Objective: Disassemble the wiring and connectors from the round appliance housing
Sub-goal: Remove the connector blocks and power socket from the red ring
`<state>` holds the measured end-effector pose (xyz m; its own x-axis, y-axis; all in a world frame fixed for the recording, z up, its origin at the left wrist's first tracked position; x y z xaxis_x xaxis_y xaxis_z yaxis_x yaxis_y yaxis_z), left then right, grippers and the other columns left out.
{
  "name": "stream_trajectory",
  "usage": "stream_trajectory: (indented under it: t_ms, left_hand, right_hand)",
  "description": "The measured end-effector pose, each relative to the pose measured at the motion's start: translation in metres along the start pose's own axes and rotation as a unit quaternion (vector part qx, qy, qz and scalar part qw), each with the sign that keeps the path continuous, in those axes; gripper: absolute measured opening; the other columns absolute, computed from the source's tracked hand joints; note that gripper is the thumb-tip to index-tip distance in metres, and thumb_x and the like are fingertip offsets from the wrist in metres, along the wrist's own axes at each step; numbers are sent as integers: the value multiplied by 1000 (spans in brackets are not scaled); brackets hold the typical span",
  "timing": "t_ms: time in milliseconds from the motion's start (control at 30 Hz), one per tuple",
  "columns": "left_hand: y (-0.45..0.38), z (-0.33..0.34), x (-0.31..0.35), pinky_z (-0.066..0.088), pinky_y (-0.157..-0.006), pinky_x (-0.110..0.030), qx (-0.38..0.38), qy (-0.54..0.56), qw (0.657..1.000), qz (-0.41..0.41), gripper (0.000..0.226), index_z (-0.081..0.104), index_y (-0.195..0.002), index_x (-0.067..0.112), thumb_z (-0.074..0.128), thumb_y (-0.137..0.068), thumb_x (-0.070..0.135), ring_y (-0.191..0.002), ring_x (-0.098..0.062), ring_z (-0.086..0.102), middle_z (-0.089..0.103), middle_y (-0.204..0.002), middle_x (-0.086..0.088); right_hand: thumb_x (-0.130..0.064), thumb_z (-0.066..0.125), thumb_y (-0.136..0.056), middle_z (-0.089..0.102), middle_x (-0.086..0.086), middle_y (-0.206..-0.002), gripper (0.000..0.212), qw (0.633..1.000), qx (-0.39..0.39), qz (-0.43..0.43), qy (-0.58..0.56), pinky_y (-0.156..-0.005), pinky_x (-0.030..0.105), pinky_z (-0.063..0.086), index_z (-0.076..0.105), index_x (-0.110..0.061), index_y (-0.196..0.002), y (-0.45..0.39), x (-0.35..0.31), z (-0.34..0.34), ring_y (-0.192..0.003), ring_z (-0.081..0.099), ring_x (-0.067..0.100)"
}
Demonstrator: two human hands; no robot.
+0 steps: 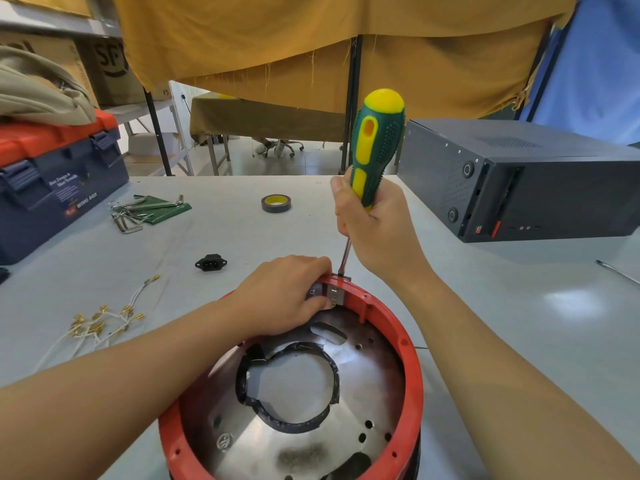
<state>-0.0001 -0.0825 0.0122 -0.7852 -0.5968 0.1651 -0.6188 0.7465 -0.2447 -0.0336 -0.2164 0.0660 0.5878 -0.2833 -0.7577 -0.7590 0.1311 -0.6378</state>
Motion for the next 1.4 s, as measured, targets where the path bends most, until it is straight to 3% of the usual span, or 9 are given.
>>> stream_trajectory:
  t_ms: [333,567,800,1067,1400]
  left_hand:
    - [1,2,0,45,-72,-38,5,-10,1000,3,23,47,-99,20,55,-87,39,-88,-22,54,59,-94,3]
    - [0,0,1,44,-70,-35,0,-6,1000,-2,25,49,-100,20,56,-86,40,-87,-19,53,58,-93,5]
    - [0,2,2,43,-65,-33,0,-7,1000,-9,35,44,-88,25,55,-76,56,-80,-16,51,54,-86,8]
    - [-2,8,7,36,-59,-32,43,-31,998,-23,30,39,-82,24,50,-79,52,-71,-16,43,49,-79,8]
    - [-2,8,7,45,-65,-35,37,-23,999,-33,33,46,-90,23,49,-80,54,-79,-19,52,57,-87,5]
  right_hand:
    - [-31,49,-90,36,5,-54,35,1000,10,-18,21,-54,43,39,42,-10,-63,4,-1,0,-55,38,27]
    - [-28,49,-91,33,-5,-51,34,1000,10,-6,5,-53,33,31,38,-19,-59,2,-3,-1,-50,33,15]
    - [-27,50,-92,34,-3,-52,35,1000,-1,-7,18,-54,36,34,39,-16,-61,3,-1,-1,-51,34,16]
    - [-30,49,-89,33,0,-52,34,1000,10,-5,10,-54,38,34,39,-15,-61,3,-2,-1,-52,33,19]
    - [-32,50,-89,41,21,-57,43,999,28,-27,17,-53,45,43,46,5,-67,6,1,-1,-57,42,37]
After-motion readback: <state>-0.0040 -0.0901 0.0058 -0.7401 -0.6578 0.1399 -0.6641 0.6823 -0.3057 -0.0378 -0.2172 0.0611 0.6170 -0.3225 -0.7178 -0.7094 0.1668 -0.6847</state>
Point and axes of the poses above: each hand's wrist, its own y-axis away from the middle knuckle, its own z-axis out of the palm, x = y × z, the point moved 1 cm from there along -y, towards the middle knuckle
